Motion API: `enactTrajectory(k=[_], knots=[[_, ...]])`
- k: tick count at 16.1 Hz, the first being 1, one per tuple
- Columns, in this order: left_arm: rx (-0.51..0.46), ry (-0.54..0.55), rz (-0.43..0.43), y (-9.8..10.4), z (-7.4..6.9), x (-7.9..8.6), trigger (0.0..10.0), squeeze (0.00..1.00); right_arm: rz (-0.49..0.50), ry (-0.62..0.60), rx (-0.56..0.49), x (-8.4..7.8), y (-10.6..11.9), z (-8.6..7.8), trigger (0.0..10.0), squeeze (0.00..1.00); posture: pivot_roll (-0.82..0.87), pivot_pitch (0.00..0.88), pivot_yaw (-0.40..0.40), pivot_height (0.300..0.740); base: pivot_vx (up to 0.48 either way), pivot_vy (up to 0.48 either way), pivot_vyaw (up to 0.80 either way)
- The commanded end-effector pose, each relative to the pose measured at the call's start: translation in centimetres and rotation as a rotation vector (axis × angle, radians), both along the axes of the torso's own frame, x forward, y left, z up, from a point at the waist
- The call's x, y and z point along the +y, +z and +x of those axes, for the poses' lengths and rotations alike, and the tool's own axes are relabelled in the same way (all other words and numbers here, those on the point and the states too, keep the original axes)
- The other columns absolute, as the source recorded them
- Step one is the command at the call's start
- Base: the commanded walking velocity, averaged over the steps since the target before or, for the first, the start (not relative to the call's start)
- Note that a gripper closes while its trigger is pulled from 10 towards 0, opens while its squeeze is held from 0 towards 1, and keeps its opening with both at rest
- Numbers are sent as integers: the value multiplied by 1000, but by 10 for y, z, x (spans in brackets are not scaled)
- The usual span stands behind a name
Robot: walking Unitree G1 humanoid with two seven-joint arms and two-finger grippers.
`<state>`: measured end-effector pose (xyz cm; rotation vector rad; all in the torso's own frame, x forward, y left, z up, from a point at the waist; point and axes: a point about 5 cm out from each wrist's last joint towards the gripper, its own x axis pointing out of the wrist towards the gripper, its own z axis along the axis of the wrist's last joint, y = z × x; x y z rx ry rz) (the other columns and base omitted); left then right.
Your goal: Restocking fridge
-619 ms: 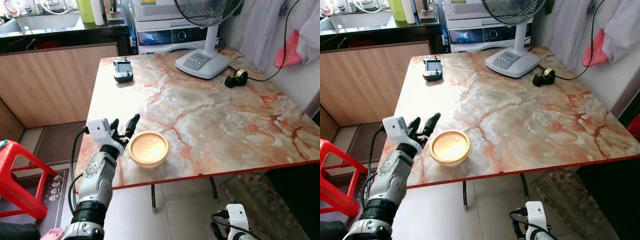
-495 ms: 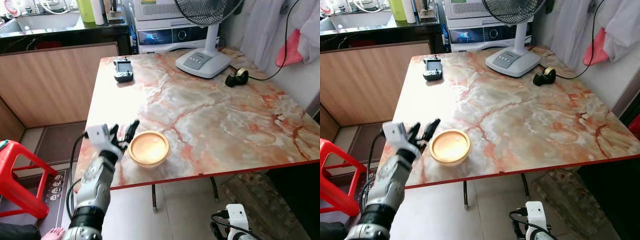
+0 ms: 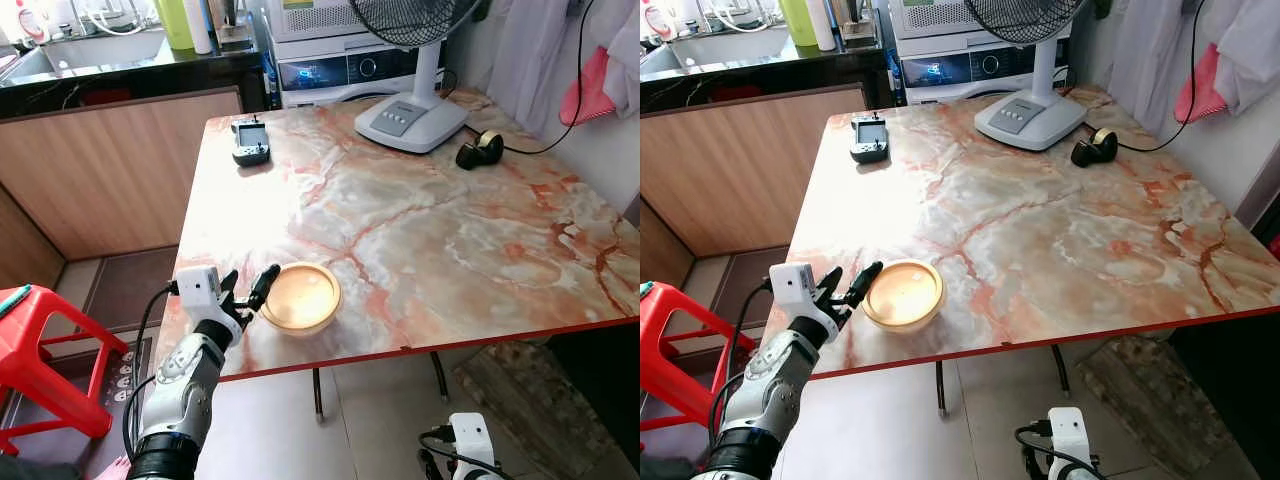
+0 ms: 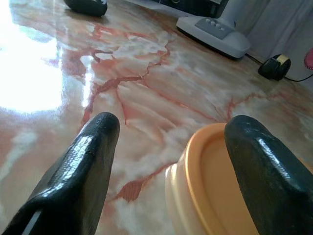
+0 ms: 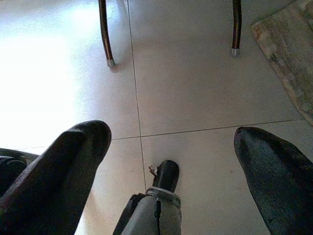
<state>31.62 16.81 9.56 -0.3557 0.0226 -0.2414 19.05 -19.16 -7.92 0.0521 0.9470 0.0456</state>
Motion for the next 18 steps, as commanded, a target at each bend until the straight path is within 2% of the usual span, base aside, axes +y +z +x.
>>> enactTrajectory(k=[1, 2, 3, 5, 8, 12, 14, 18], knots=[[8, -12, 34, -1, -2, 3, 10000, 0, 6, 4, 7, 4, -1, -2, 10000, 0, 68, 0, 70, 740, 0, 0, 0], [17, -31, 12, -2, -3, 1, 10000, 0, 7, 4, 6, 4, -2, -2, 10000, 0, 69, 1, 69, 740, 0, 0, 0], [37, -66, -100, -4, -5, 0, 10000, 0, 8, 7, 5, 5, -1, -1, 10000, 0, 74, 5, 62, 740, 0, 0, 0], [43, -71, -173, -7, -5, 2, 10000, 0, 7, 12, 1, 5, -1, 0, 10000, 0, 70, 9, 59, 740, 0, 0, 0], [53, -107, -106, -11, -9, -5, 10000, 0, 0, 21, -3, 5, 0, 0, 10000, 0, 52, 23, 59, 740, 0, 0, 0], [48, -125, -118, -9, -5, -8, 10000, 0, -3, 33, -1, 5, 0, 2, 10000, 0, 59, 33, 50, 740, 0, 0, 0], [53, -154, -140, -9, 0, -15, 10000, 0, -3, 42, -2, 6, 0, 2, 10000, 0, 54, 34, 49, 740, 0, 0, 0], [69, -163, -167, -13, -2, -16, 10000, 0, -1, 37, -8, 6, 1, 2, 10000, 0, 37, 36, 56, 740, 0, 0, 0]])
